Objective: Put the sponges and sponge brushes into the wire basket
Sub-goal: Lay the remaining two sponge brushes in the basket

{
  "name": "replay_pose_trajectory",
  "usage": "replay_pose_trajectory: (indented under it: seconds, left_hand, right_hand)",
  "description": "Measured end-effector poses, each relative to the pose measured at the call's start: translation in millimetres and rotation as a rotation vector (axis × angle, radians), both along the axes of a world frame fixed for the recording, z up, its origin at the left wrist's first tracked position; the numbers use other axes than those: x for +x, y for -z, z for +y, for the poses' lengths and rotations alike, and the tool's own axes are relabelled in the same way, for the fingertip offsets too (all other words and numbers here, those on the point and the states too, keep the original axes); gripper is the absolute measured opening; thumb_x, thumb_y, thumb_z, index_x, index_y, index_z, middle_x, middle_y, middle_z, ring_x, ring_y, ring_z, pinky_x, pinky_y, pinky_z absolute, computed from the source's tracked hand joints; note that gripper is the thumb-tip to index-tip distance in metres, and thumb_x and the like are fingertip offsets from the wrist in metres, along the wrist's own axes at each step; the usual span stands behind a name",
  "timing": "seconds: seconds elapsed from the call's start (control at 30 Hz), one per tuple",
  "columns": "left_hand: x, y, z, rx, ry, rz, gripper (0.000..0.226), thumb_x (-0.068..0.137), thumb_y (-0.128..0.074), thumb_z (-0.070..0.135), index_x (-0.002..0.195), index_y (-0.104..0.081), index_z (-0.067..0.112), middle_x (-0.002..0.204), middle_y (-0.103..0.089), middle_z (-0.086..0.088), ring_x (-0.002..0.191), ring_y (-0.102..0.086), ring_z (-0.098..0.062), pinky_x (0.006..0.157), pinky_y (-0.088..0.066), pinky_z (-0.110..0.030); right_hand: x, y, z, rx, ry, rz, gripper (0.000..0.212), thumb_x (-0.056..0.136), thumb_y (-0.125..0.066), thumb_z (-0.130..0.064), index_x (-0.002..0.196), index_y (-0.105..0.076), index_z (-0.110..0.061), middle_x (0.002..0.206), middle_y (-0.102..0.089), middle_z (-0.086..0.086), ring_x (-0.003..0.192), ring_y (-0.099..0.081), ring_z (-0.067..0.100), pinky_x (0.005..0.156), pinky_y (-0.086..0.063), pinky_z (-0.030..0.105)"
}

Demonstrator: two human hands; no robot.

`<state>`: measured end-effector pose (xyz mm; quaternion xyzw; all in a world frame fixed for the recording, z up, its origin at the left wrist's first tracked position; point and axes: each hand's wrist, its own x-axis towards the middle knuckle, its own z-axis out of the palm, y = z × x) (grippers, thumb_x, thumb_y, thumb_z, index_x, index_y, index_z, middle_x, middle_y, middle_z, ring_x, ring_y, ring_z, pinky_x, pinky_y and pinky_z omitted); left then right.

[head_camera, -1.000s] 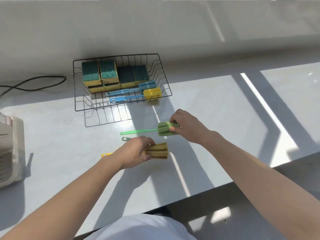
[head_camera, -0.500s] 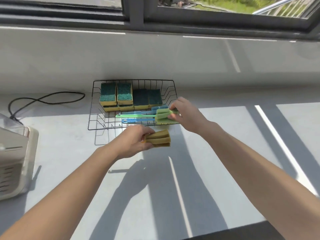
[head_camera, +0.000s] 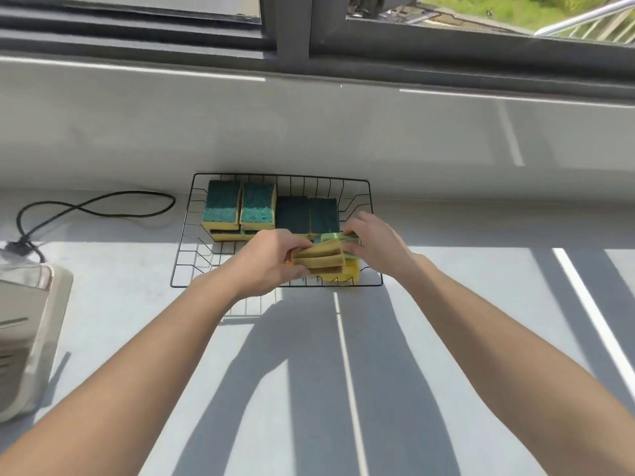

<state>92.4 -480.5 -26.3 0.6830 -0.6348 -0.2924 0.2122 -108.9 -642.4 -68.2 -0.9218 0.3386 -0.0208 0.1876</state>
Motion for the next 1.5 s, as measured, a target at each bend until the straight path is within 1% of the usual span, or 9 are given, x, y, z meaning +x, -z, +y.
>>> replay_pose_trajectory:
  seconds: [0.23,0.47,0.6,0.67,0.77,0.9,1.0,1.2,1.5]
  left_hand:
    - [-4.0,18.7,-32.9,0.054,0.078,-0.129,0.041,0.087,-0.071,0.037,0.125,-0.065,0.024,0.1,-0.062,0.003,0.089,-0.057,-0.018,0.074,-0.047,-0.033]
    - [-32.3,46.4,-53.2,0.076,0.131,-0.153,0.046,0.087,-0.071,0.032,0.13,-0.064,0.019,0.1,-0.053,0.003,0.083,-0.048,-0.013,0.069,-0.035,-0.025]
    - [-42.7,59.3,-52.8,0.082,0.068,-0.037,0.047,0.082,-0.077,0.03,0.126,-0.067,0.017,0.104,-0.045,0.001,0.077,-0.044,-0.003,0.062,-0.029,-0.011]
    - [-47.4,62.6,-53.2,0.063,0.053,-0.033,0.049,0.081,-0.078,0.029,0.127,-0.067,0.016,0.1,-0.043,0.001,0.078,-0.044,-0.008,0.061,-0.028,-0.017]
    - [-52.3,63.9,-53.8,0.016,-0.005,-0.063,0.048,0.077,-0.079,0.028,0.122,-0.068,0.014,0.095,-0.046,0.001,0.085,-0.05,-0.017,0.07,-0.034,-0.025]
    - [-55.3,64.4,-50.2,-0.025,-0.103,-0.071,0.046,0.071,-0.083,0.028,0.112,-0.064,0.015,0.099,-0.058,0.0,0.092,-0.056,-0.021,0.078,-0.048,-0.036]
    - [-54.0,65.8,-45.9,-0.078,-0.096,-0.117,0.06,0.068,-0.085,0.033,0.119,-0.059,0.013,0.11,-0.055,-0.002,0.1,-0.048,-0.021,0.083,-0.044,-0.033]
    - [-47.1,69.4,-46.6,-0.067,-0.071,-0.002,0.08,0.086,-0.073,0.042,0.15,-0.039,0.009,0.155,-0.04,-0.009,0.143,-0.032,-0.025,0.116,-0.027,-0.037]
    - [-49.0,79.5,-45.5,0.019,-0.069,0.022,0.076,0.093,-0.065,0.041,0.156,-0.031,0.013,0.163,-0.03,-0.003,0.149,-0.027,-0.019,0.118,-0.023,-0.033]
  right_hand:
    - [-4.6,9.6,-17.0,0.002,-0.05,-0.008,0.027,0.085,-0.075,-0.028,0.107,-0.07,-0.015,0.102,-0.06,0.003,0.092,-0.051,0.022,0.076,-0.046,0.036]
    - [-7.7,6.7,-25.2,0.107,-0.085,-0.051,0.021,0.084,-0.073,-0.011,0.105,-0.07,-0.013,0.1,-0.057,0.0,0.083,-0.052,0.013,0.076,-0.043,0.025]
    - [-14.3,-0.2,-25.3,0.169,-0.067,-0.076,0.012,0.087,-0.071,-0.012,0.099,-0.069,-0.014,0.099,-0.058,-0.001,0.081,-0.054,0.017,0.078,-0.048,0.033]
    - [-16.9,-3.6,-23.4,0.17,-0.077,-0.074,0.011,0.091,-0.066,-0.014,0.1,-0.071,-0.012,0.102,-0.062,0.002,0.084,-0.056,0.019,0.082,-0.049,0.038]
    - [-21.6,-8.2,-19.2,0.17,-0.104,-0.067,0.021,0.092,-0.066,-0.028,0.105,-0.071,-0.012,0.109,-0.064,0.004,0.098,-0.059,0.022,0.088,-0.05,0.042]
    - [-31.4,-10.0,-16.2,0.192,-0.144,0.047,0.067,0.072,-0.075,-0.059,0.124,-0.062,-0.019,0.124,-0.058,-0.004,0.11,-0.055,0.017,0.092,-0.049,0.037]
    - [-36.0,-7.4,-15.3,0.196,-0.134,0.038,0.081,0.066,-0.081,-0.057,0.132,-0.055,-0.018,0.13,-0.053,-0.006,0.112,-0.055,0.016,0.093,-0.049,0.035]
    - [-36.2,-2.5,-13.6,0.193,-0.103,-0.008,0.085,0.066,-0.084,-0.054,0.135,-0.053,-0.016,0.134,-0.052,-0.004,0.114,-0.054,0.015,0.092,-0.043,0.026]
    - [-41.3,7.8,-12.7,0.244,-0.035,-0.089,0.069,0.077,-0.081,-0.045,0.134,-0.056,-0.015,0.136,-0.054,0.0,0.12,-0.053,0.016,0.097,-0.041,0.026]
